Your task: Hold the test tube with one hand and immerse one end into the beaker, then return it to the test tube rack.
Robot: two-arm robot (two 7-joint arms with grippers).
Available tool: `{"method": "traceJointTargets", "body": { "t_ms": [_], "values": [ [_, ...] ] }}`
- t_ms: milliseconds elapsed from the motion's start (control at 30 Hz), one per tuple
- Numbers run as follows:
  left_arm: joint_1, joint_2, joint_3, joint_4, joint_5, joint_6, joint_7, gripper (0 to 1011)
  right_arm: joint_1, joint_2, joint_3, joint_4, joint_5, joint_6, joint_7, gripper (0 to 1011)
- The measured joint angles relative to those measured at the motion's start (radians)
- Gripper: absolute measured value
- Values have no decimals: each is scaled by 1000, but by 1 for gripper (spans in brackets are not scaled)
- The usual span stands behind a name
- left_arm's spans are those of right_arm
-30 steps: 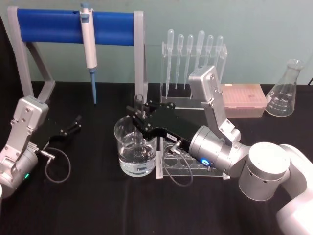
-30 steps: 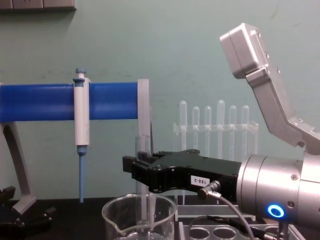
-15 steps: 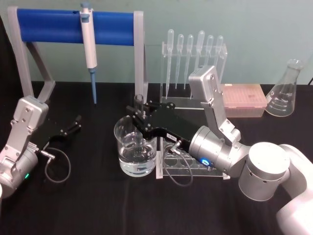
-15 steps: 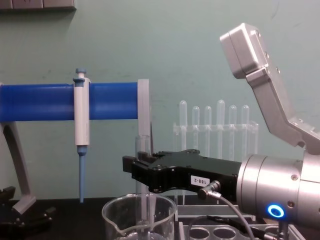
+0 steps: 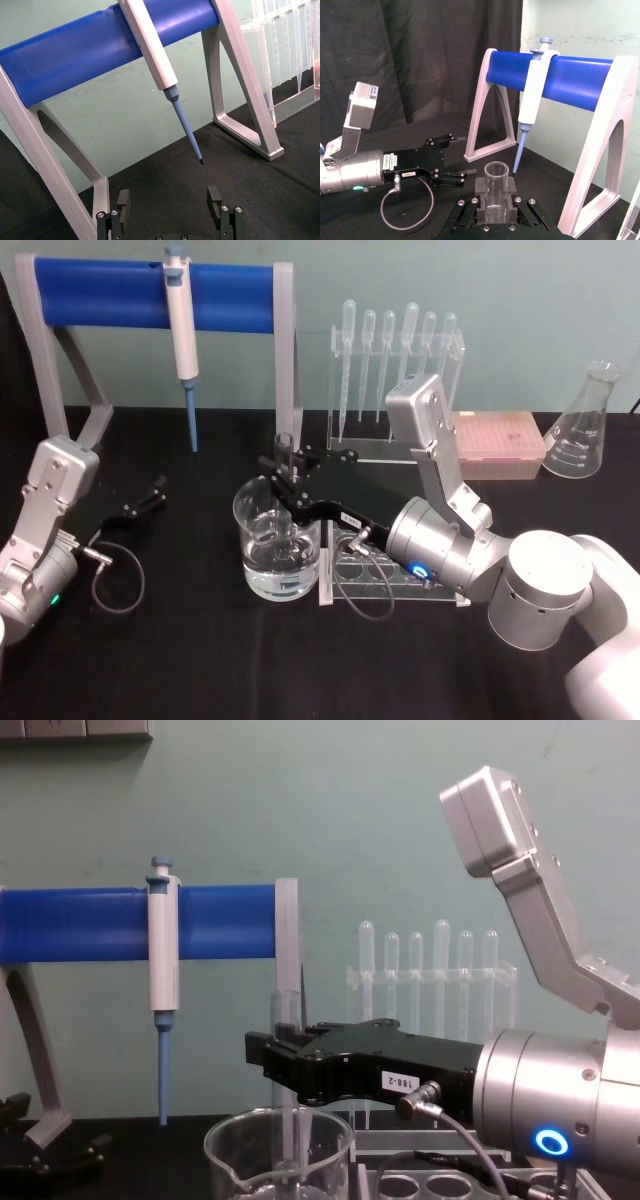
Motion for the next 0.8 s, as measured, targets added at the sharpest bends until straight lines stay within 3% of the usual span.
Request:
{"method": "traceJointTargets", "body": {
  "t_ms": [800],
  "values": [
    [0, 0, 0, 0, 0, 0, 0, 1000, 0, 0, 0, 0, 0, 0, 0, 225]
  ]
}}
